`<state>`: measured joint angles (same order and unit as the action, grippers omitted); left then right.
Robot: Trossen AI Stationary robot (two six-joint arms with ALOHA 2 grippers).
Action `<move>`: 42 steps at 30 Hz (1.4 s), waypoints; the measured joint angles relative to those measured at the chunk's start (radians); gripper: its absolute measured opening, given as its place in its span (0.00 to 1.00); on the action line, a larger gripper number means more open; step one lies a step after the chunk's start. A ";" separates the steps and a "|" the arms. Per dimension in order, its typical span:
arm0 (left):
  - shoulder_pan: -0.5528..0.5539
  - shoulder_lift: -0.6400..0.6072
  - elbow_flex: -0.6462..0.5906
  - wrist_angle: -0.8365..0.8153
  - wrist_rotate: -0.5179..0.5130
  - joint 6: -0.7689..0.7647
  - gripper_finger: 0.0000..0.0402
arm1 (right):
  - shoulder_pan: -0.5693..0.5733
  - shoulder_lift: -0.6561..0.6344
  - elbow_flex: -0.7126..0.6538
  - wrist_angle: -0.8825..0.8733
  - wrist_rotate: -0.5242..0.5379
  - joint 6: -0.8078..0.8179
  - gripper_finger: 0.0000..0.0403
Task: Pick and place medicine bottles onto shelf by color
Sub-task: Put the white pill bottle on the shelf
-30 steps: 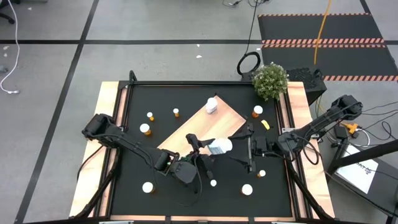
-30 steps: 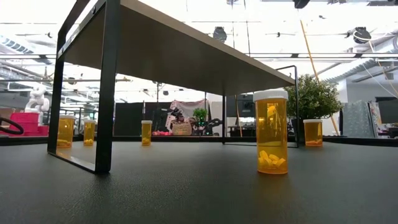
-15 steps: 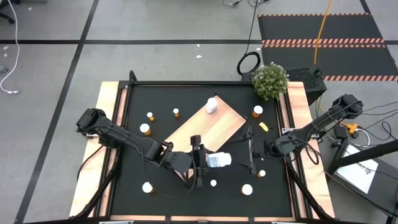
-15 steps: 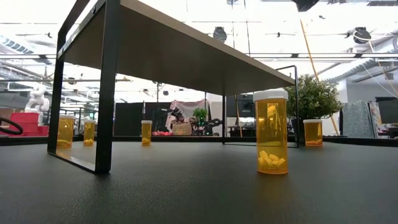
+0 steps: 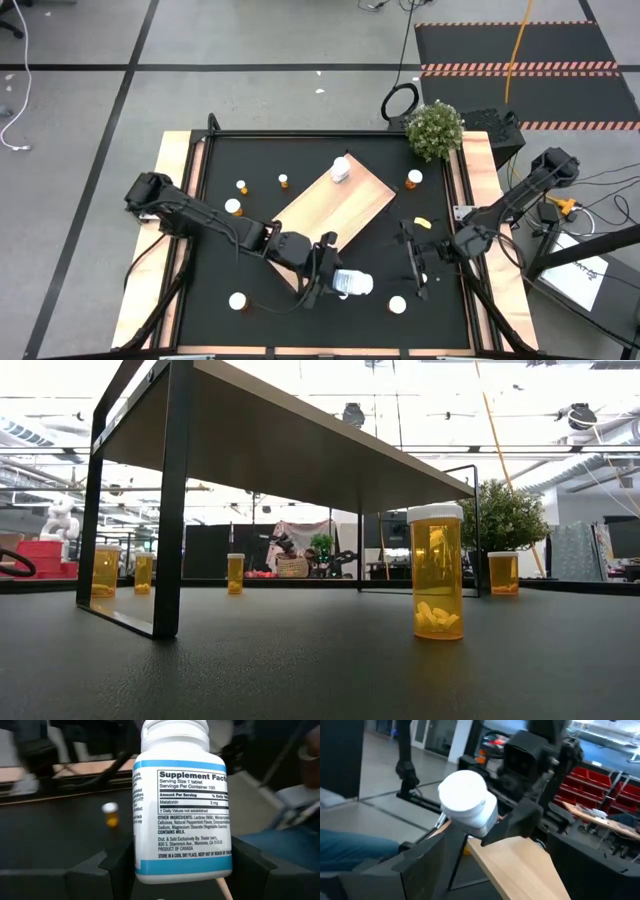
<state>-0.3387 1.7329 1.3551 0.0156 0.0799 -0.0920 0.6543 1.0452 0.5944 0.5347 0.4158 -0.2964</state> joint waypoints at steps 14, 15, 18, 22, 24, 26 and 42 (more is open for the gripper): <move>0.062 0.002 -0.084 0.120 0.329 0.003 0.60 | 0.035 0.128 0.133 -0.049 -0.001 -0.119 0.84; 0.062 0.002 -0.084 0.122 0.346 0.013 0.60 | 0.035 0.143 0.147 -0.047 -0.001 -0.130 0.84; 0.061 0.002 -0.084 0.107 0.365 0.041 0.60 | 0.034 0.201 0.199 -0.046 -0.003 -0.166 0.84; 0.063 0.002 -0.084 0.080 0.372 0.054 0.60 | 0.033 0.280 0.269 -0.059 -0.028 -0.213 0.84; 0.064 0.002 -0.084 0.070 0.393 0.054 0.60 | 0.033 0.311 0.298 -0.063 -0.029 -0.223 0.84; 0.063 0.002 -0.084 0.066 0.410 0.055 0.60 | 0.033 0.335 0.324 -0.074 -0.029 -0.237 0.84; 0.071 0.002 -0.084 0.055 0.427 0.090 0.60 | -0.024 0.365 0.353 -0.128 -0.134 -0.176 0.84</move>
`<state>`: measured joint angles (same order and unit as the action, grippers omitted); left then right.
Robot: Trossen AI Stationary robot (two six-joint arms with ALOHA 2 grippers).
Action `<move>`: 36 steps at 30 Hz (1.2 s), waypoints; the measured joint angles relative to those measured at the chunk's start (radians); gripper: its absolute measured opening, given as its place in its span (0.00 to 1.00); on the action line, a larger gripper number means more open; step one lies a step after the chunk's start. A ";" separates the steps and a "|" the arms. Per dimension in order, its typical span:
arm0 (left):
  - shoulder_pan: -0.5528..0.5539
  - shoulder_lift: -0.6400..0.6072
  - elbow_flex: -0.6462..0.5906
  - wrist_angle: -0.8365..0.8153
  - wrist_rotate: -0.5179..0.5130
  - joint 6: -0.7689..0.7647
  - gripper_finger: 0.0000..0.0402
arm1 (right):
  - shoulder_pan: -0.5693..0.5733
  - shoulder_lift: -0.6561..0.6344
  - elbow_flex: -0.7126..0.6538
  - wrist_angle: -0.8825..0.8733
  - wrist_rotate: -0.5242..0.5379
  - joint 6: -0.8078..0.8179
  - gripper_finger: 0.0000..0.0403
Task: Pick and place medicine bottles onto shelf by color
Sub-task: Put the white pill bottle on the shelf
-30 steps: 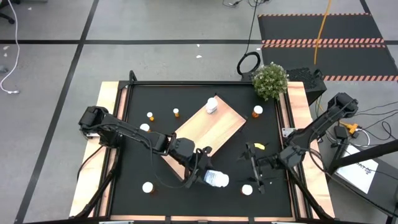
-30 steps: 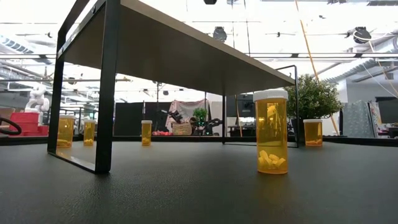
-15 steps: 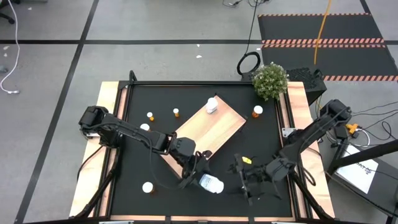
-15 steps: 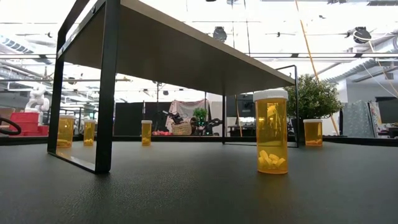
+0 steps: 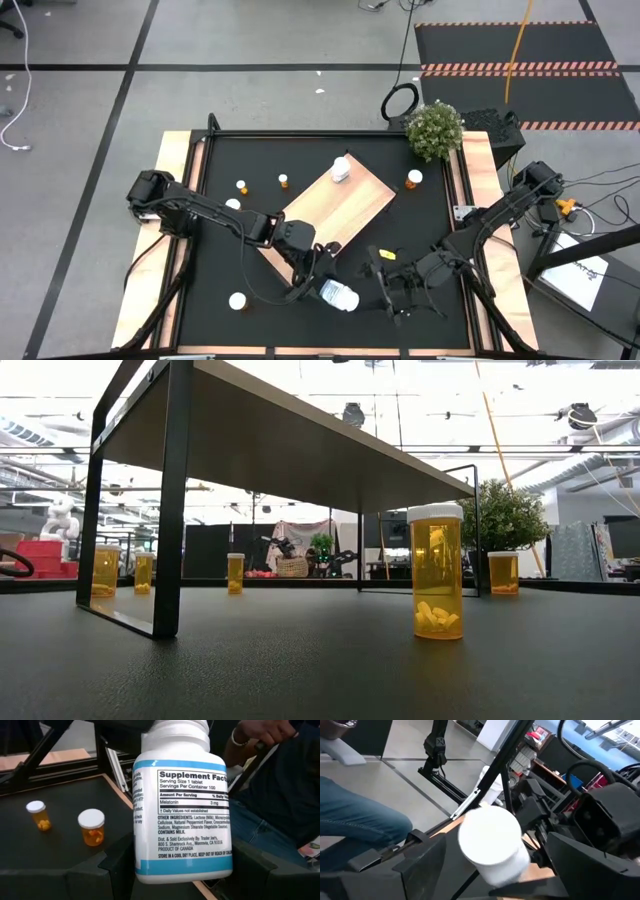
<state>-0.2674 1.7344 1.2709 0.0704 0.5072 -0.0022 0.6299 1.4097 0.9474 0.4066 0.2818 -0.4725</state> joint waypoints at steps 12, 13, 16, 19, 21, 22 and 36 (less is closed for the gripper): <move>0.005 0.000 0.000 0.000 0.000 -0.006 0.60 | -0.030 0.030 0.000 0.017 -0.051 -0.011 0.66; 0.005 0.000 0.000 0.000 0.000 -0.006 0.60 | -0.030 0.030 0.000 0.023 -0.051 -0.011 0.64; 0.005 0.000 0.000 0.000 0.000 -0.006 0.60 | -0.028 0.030 0.000 0.041 -0.052 -0.013 0.58; 0.005 0.000 0.000 -0.001 0.000 -0.007 0.60 | -0.029 0.030 0.000 0.042 -0.052 -0.013 0.53; 0.005 0.000 0.000 -0.002 0.000 -0.007 0.60 | -0.029 0.029 0.000 0.042 -0.051 -0.016 0.51; 0.005 0.000 0.000 -0.002 0.000 -0.008 0.60 | -0.029 0.029 0.000 0.043 -0.051 -0.018 0.50; -0.012 0.000 0.000 0.002 -0.106 -0.026 0.67 | -0.029 0.027 0.000 0.035 -0.049 -0.009 0.48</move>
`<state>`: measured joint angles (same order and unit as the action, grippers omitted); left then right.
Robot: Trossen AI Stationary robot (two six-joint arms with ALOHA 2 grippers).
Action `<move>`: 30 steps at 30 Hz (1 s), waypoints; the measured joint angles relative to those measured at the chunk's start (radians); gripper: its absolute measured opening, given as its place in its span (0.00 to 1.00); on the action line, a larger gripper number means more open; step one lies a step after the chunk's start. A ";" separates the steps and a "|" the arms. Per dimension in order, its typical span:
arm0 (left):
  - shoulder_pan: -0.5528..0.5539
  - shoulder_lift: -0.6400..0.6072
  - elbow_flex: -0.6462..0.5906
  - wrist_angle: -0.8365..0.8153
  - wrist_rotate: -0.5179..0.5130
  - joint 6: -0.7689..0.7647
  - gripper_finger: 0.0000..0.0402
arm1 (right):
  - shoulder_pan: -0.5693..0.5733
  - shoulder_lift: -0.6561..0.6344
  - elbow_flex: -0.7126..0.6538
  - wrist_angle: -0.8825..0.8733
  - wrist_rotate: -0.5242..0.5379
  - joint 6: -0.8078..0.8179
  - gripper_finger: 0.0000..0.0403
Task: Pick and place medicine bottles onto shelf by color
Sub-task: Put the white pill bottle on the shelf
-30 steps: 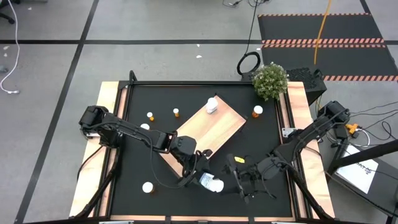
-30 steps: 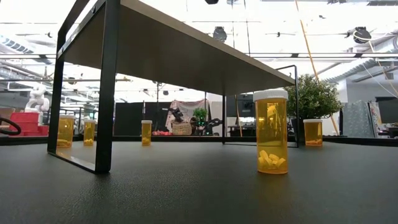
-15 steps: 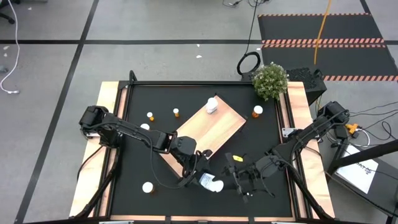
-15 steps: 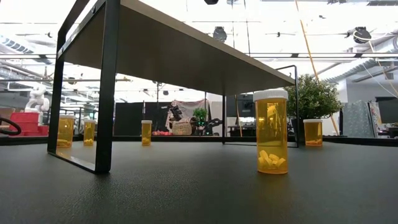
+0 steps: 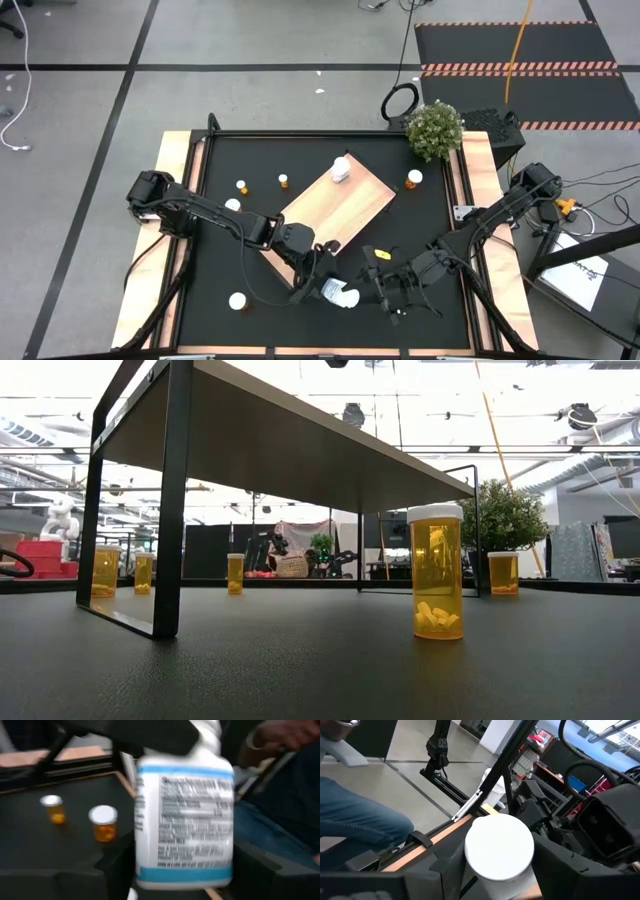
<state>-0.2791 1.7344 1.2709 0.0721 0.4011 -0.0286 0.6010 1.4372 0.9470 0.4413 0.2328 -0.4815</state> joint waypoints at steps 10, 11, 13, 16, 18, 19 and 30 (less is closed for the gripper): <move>-0.011 -0.013 0.000 -0.012 -0.117 -0.026 0.92 | 0.001 -0.040 -0.001 -0.041 0.005 0.058 0.49; -0.010 -0.018 0.001 -0.011 -0.118 -0.031 0.93 | 0.002 -0.042 -0.001 -0.041 0.006 0.063 0.49; -0.006 -0.031 0.003 -0.022 -0.133 -0.036 0.95 | 0.002 -0.052 -0.001 -0.054 0.007 0.084 0.48; -0.006 -0.061 0.002 -0.068 -0.176 -0.042 0.95 | -0.001 -0.065 -0.001 -0.079 0.014 0.116 0.47; -0.007 -0.094 0.002 -0.128 -0.223 -0.046 0.95 | -0.001 -0.073 -0.002 -0.102 0.053 0.134 0.47; -0.010 -0.106 0.002 -0.146 -0.248 -0.052 0.95 | -0.003 -0.075 -0.002 -0.102 0.062 0.150 0.47; -0.081 -0.280 0.002 -0.409 -0.648 -0.103 0.95 | -0.052 -0.128 -0.002 -0.195 0.111 0.320 0.47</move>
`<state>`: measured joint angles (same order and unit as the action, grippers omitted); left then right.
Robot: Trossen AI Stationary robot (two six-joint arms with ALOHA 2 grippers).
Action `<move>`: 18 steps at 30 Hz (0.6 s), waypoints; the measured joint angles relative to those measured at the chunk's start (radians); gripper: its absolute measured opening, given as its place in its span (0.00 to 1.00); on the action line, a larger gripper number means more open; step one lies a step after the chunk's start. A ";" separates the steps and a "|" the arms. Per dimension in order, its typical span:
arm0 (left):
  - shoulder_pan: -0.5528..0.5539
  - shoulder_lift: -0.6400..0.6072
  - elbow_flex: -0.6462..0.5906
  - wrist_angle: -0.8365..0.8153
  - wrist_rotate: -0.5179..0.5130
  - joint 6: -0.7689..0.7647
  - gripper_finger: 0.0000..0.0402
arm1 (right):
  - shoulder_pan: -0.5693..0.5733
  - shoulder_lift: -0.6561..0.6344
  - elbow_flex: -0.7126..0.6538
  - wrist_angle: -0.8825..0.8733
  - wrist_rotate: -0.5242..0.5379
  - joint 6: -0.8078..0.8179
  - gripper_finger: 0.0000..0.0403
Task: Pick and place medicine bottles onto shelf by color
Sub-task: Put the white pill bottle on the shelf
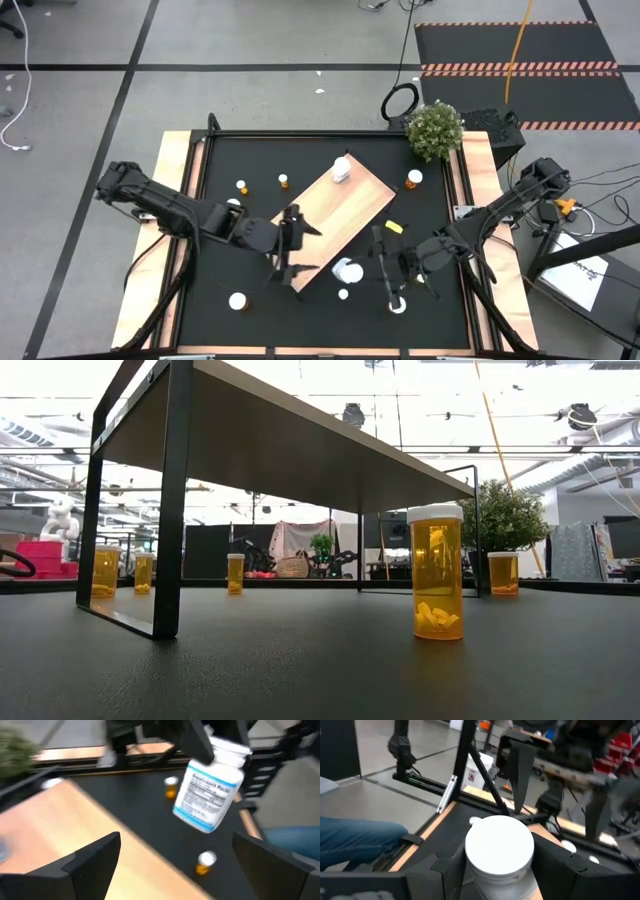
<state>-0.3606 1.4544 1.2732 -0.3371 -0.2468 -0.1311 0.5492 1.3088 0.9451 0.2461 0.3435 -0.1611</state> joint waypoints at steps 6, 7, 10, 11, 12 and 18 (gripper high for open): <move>-0.017 -0.101 -0.002 -0.198 -0.111 -0.077 0.95 | -0.085 -0.069 0.000 -0.077 -0.036 0.019 0.47; -0.016 -0.117 -0.002 -0.215 -0.129 -0.093 0.95 | -0.106 -0.083 0.000 -0.082 -0.066 0.019 0.47; -0.015 -0.160 -0.002 -0.305 -0.210 -0.129 0.95 | -0.177 -0.131 0.000 -0.124 -0.162 0.018 0.47; -0.016 -0.171 -0.002 -0.330 -0.234 -0.142 0.95 | -0.205 -0.146 0.001 -0.139 -0.189 0.017 0.47; -0.016 -0.180 -0.002 -0.355 -0.259 -0.156 0.95 | -0.232 -0.162 0.001 -0.161 -0.210 0.018 0.47; -0.014 -0.182 -0.012 -0.470 -0.349 -0.211 0.95 | -0.436 -0.224 0.001 -0.242 -0.381 0.030 0.47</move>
<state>-0.3741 1.2729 1.2613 -0.8068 -0.5962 -0.3422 0.1129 1.0851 0.9463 0.0040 -0.0372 -0.1308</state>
